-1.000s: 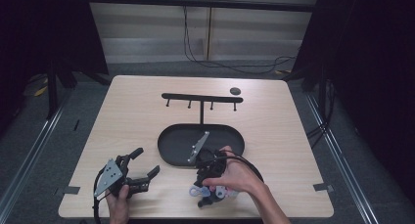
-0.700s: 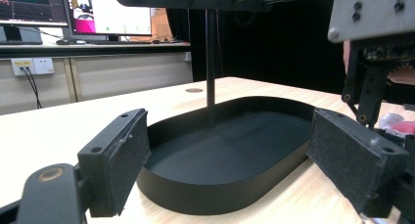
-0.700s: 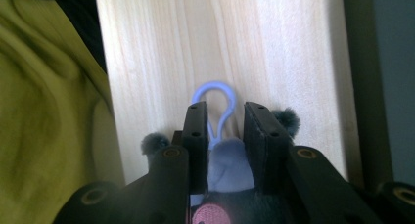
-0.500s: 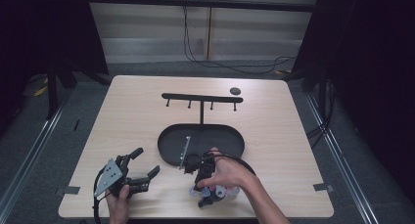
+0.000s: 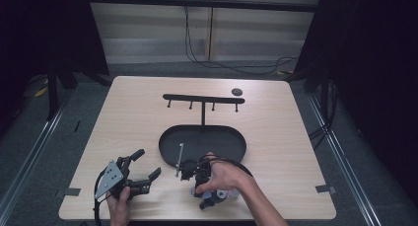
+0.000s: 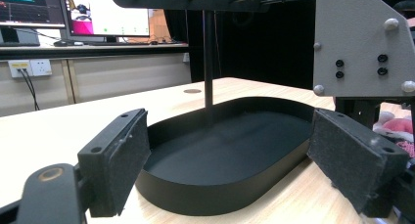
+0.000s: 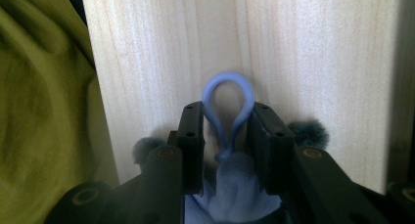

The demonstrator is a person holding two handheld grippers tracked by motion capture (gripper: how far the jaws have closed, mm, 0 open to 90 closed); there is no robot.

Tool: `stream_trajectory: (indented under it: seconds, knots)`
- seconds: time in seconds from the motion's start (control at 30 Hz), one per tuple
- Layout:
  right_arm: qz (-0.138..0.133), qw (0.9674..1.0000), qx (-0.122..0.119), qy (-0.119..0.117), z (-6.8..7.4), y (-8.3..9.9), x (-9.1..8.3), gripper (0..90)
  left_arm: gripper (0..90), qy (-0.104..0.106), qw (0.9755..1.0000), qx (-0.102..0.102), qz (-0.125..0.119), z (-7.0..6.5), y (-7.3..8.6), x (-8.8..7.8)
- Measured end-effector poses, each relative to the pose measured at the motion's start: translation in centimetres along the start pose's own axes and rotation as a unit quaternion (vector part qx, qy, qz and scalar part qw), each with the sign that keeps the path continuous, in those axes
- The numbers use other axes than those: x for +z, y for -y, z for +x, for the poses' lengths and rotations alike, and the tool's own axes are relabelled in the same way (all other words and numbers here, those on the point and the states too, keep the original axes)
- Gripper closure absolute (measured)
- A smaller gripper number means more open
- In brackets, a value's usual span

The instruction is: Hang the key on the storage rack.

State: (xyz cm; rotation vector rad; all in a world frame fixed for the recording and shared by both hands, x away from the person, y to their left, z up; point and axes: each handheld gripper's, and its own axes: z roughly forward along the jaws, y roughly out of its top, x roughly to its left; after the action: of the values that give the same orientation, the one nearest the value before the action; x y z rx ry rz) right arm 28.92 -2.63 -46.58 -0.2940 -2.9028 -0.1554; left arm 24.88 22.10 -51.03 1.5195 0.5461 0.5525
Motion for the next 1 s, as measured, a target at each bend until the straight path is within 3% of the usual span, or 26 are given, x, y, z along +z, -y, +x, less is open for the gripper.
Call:
stream_trajectory:
  seconds: [0.4, 0.73, 1.0]
  knots:
    - [0.022, 0.9997, -0.013, -0.001, 0.4, -0.1, 0.3, 86.4, 15.3, 0.001, 1.0000, 0.001, 0.000, 0.0, 0.0, 0.0]
    - [0.026, 0.9993, -0.027, -0.006, 0.3, -0.4, 0.2, 87.4, 15.3, -0.002, 1.0000, -0.001, -0.001, 0.0, 0.0, 0.0]
    - [0.016, 0.9997, -0.016, -0.004, 0.3, 0.0, -1.4, 87.5, 15.3, -0.002, 1.0000, -0.005, 0.000, 0.0, 0.0, 0.0]
